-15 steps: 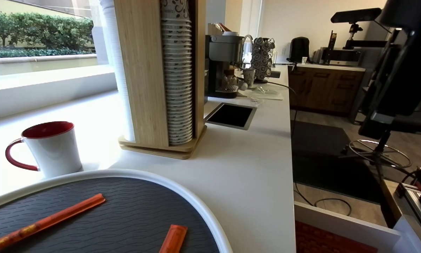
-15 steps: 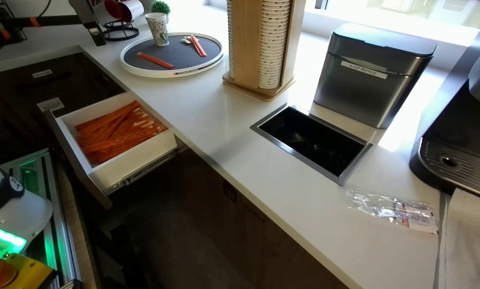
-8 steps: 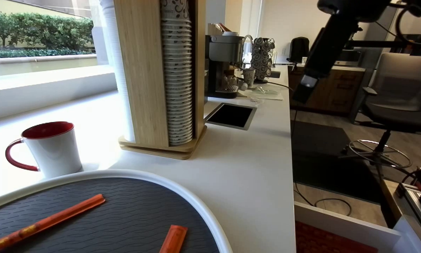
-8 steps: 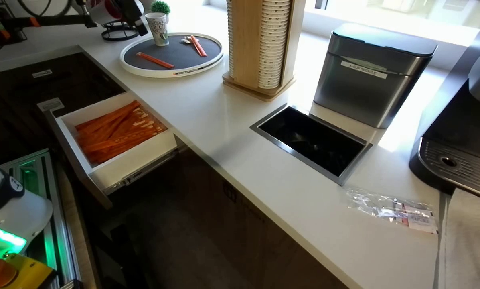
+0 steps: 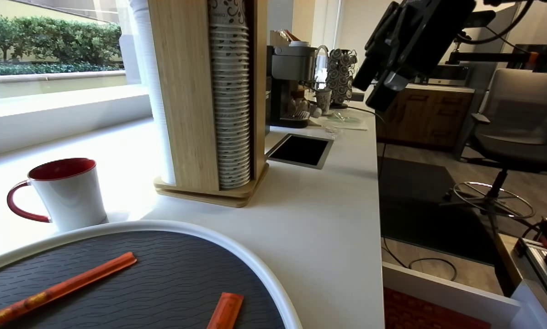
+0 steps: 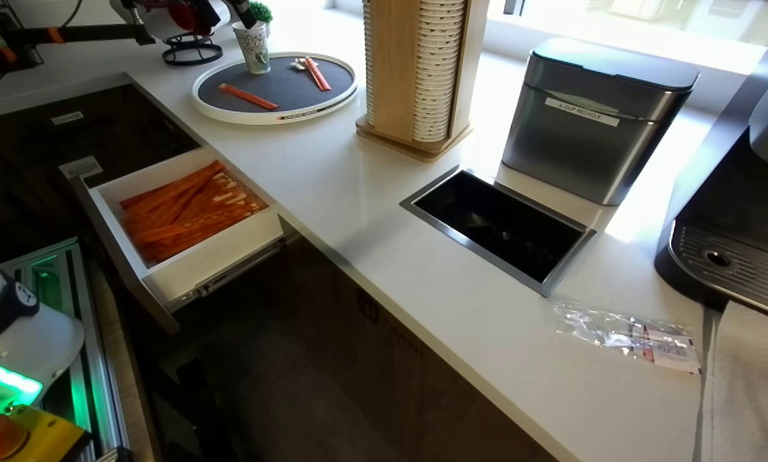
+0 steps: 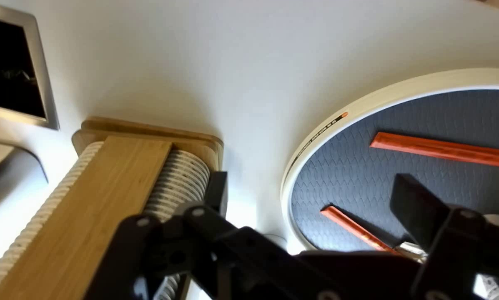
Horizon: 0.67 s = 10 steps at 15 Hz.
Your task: Pick up the object from the tray and put it in the drawer
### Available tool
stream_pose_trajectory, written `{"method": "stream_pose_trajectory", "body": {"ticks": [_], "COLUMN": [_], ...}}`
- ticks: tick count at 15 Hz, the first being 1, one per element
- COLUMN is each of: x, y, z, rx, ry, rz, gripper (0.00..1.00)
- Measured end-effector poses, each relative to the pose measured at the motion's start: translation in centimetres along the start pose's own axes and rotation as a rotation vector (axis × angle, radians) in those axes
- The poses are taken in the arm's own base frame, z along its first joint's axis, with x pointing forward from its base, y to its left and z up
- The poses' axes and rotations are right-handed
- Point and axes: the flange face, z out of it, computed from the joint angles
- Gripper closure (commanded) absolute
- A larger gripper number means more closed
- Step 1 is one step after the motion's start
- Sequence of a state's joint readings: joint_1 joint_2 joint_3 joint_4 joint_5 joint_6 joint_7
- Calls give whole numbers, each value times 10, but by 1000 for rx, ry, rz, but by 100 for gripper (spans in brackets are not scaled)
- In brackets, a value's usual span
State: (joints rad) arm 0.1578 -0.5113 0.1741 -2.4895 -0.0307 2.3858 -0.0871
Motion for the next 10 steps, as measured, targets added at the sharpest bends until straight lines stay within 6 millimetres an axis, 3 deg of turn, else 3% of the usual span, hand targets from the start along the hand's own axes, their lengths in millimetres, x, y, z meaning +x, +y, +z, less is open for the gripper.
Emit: {"method": "stream_pose_trajectory", "body": {"ticks": [10], "x": [28], "y": [-28], "z": [-34], "rx": [54], "ry": [102], "rz": [-524], "gripper": [0]}}
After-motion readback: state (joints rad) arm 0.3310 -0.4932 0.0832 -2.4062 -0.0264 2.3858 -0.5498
